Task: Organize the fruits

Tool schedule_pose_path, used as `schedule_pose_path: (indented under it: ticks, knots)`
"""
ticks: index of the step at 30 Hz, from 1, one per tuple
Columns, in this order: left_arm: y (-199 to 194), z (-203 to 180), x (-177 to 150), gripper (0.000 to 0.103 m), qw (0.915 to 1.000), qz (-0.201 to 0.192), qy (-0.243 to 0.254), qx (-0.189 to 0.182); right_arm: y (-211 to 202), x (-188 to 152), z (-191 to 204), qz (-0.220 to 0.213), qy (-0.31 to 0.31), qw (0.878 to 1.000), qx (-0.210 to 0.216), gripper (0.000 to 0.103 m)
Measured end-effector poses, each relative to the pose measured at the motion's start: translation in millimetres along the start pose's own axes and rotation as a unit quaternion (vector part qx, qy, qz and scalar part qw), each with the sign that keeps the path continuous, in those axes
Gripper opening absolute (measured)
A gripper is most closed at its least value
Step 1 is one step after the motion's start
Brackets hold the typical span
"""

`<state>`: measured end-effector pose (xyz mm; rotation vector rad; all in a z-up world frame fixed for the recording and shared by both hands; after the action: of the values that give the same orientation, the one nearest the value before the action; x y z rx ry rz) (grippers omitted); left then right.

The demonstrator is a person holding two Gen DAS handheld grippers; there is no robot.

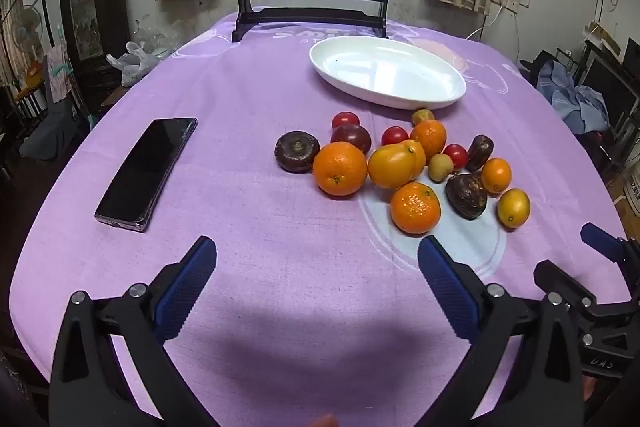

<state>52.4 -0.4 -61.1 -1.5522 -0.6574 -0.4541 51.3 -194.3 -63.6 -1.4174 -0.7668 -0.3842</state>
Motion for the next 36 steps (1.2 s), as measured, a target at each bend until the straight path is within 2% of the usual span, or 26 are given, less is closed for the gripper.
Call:
schedule_pose_path:
  ticks: [3,9,14,36]
  knots:
    - [3.0,0.0,0.9,0.099,1.0,0.008,0.004,0.0,-3.5,1.0,-1.7,-0.001,0.0,1.0,0.001,0.1]
    - [2.4,0.8,1.0,0.099,0.9999,-0.01,0.004,0.001,-5.3,1.2,0.4,0.0,-0.001,1.0,-0.001,0.1]
    - [-4.1,0.6,1.6,0.099,0.9995,-0.025,0.013,0.017,-0.6,-1.7,0.8,0.004,-0.006,1.0,-0.011,0.1]
    - [-2.3,-2.2,-2.9,0.099,0.9996,-0.015,0.017,0.017,-0.5,-4.0,4.2,0.005,-0.017,1.0,-0.017,0.1]
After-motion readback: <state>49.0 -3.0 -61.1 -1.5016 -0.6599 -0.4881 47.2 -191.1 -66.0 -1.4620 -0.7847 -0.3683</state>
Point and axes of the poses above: each gripper's, at about its wrist camera, not at the fingertips, and y roughly the way its jaws point, z to its left, x to its top, the point moved 8 cm from there along y, roughly the way its jaws point, and after that the axes turned 5 degrees about -y, right-handed, at the moved point
